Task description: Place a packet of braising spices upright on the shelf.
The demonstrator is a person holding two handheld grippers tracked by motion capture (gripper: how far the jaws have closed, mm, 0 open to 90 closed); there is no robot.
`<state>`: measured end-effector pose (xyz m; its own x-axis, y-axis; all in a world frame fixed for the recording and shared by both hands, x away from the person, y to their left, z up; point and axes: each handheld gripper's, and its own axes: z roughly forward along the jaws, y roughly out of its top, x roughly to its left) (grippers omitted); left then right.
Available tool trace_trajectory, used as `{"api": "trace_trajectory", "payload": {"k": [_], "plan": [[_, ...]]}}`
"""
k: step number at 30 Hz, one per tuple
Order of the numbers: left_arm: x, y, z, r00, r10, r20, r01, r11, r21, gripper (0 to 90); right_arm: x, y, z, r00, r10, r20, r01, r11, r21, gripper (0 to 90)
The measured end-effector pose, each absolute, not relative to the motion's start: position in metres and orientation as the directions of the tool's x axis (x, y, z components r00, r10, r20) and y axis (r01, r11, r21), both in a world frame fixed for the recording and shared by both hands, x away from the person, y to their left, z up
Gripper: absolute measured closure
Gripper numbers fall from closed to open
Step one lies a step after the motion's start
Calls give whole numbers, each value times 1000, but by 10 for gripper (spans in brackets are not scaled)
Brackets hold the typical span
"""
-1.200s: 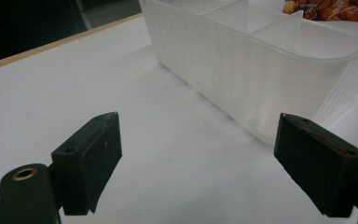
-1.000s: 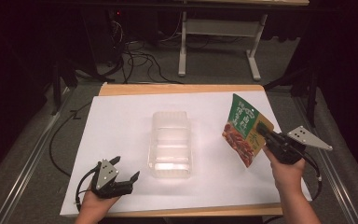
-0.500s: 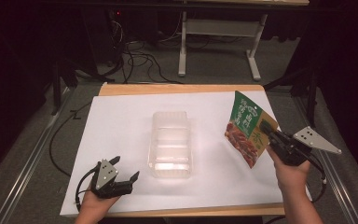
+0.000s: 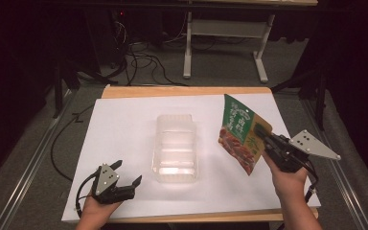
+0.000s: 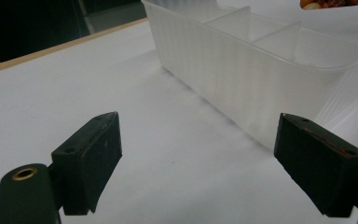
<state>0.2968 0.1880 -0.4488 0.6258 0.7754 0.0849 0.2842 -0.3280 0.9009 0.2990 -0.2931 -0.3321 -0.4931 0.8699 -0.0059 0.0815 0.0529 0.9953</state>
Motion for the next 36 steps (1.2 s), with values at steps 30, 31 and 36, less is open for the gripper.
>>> {"api": "trace_trajectory", "payload": {"k": [30,31,36], "plan": [[296,190,-449,620,780,82,285,-322,903,154,331,-244,-306,-668,743,-36,10,57,998,900],[296,190,-449,620,780,82,285,-321,903,154,335,-239,-305,-682,731,-39,4,57,998,900],[296,191,-449,619,781,82,286,-321,903,154,345,-229,-304,-712,701,-39,0,55,998,900]]}}
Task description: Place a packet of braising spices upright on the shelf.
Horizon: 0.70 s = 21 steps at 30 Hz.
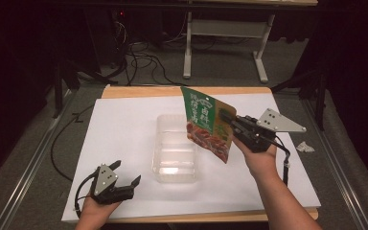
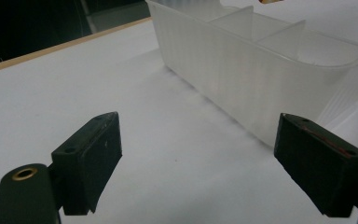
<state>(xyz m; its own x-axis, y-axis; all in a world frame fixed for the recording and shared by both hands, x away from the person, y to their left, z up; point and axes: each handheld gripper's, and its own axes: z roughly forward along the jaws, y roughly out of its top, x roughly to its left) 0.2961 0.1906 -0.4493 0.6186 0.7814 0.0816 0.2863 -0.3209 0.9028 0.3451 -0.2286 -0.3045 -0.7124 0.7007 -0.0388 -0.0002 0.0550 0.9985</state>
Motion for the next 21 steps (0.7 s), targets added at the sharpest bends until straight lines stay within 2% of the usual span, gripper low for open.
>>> {"api": "trace_trajectory", "payload": {"k": [21], "plan": [[295,191,-450,617,783,81,291,-323,901,154,389,-182,-324,-779,627,-21,7,43,999,900]]}}
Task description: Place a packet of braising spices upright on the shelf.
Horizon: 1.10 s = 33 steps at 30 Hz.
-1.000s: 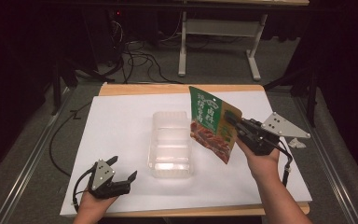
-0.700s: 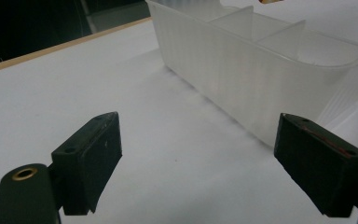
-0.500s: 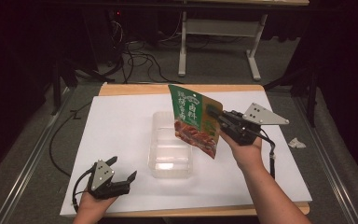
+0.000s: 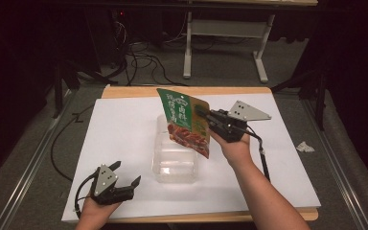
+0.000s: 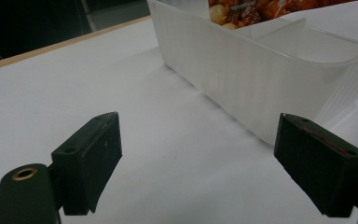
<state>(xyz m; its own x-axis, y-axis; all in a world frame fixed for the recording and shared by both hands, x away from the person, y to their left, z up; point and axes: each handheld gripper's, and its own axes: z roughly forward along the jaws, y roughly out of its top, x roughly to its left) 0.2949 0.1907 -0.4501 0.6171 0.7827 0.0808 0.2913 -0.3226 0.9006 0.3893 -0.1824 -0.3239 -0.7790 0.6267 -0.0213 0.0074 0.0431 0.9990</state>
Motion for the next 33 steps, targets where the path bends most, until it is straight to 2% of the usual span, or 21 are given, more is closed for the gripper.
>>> {"api": "trace_trajectory", "payload": {"k": [33], "plan": [[295,191,-450,620,781,76,293,-321,901,154,418,-151,-348,-779,627,9,28,20,999,900]]}}
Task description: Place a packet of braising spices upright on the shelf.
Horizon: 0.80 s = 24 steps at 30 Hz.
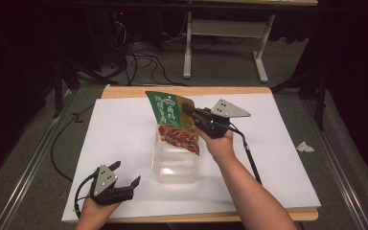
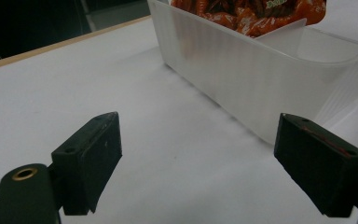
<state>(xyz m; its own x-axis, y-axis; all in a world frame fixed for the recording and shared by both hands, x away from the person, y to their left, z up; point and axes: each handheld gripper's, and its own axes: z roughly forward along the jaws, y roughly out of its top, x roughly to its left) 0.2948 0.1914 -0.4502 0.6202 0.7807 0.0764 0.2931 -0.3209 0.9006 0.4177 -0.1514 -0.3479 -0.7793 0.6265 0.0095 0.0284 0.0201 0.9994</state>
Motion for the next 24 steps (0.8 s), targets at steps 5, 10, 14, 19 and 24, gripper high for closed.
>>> {"api": "trace_trajectory", "payload": {"k": [5,10,14,19,24], "plan": [[295,191,-450,620,781,76,294,-321,900,154,419,-149,-351,-776,631,15,35,20,999,900],[294,191,-451,620,781,75,295,-320,900,154,420,-148,-355,-769,640,15,38,23,999,900],[295,192,-451,620,781,74,296,-320,900,154,422,-149,-363,-763,645,29,57,23,998,900],[295,191,-451,620,781,77,296,-324,899,154,422,-151,-369,-759,650,35,64,21,998,900],[295,191,-451,619,781,78,296,-324,899,154,420,-153,-370,-759,651,4,49,50,998,900]]}}
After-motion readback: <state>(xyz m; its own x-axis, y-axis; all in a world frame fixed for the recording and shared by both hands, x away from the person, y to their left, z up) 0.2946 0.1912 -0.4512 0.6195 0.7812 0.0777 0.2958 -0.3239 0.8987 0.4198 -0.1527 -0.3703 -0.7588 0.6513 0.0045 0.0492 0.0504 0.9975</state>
